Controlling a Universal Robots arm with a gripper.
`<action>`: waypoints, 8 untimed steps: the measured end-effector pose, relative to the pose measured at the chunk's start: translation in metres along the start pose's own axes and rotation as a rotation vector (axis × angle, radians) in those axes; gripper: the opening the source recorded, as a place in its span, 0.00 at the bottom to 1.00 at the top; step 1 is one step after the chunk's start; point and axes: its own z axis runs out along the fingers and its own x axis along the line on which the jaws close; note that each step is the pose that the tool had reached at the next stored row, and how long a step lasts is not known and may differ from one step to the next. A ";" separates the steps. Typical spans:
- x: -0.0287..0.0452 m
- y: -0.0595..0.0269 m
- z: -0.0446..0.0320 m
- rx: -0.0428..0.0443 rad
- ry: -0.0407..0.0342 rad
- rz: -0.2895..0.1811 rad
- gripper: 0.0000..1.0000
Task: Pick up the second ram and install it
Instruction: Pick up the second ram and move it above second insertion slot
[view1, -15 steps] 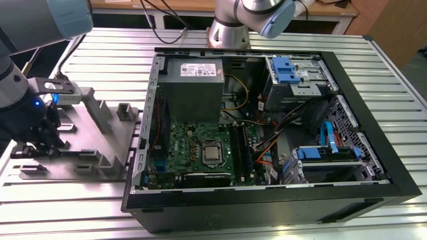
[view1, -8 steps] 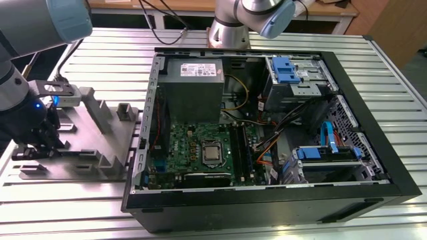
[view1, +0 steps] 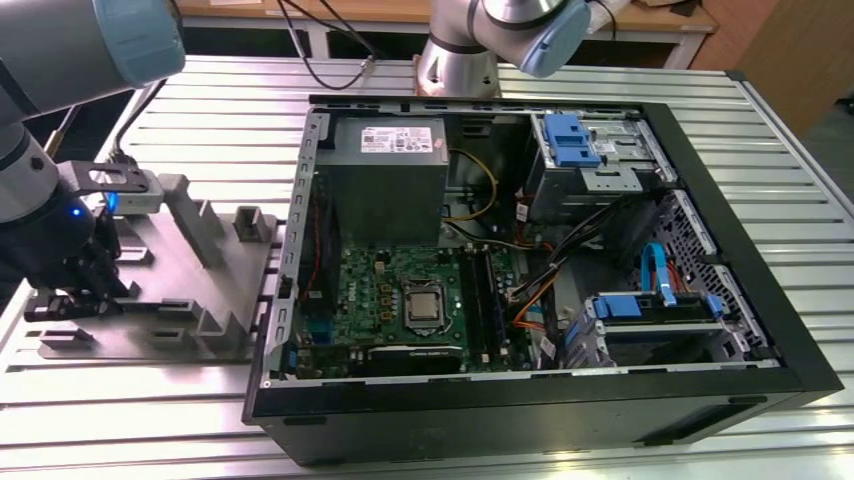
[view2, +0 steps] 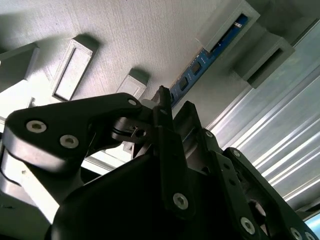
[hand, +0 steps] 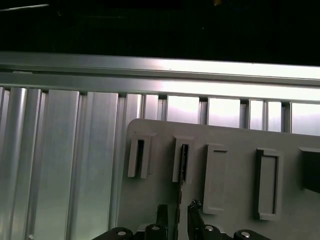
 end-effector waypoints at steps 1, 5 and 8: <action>0.0000 0.0000 0.0000 0.0000 0.0000 0.000 0.30; 0.0000 0.0000 0.0001 0.0000 0.0000 0.000 0.22; 0.0000 0.0000 0.0001 0.0000 0.0000 0.000 0.22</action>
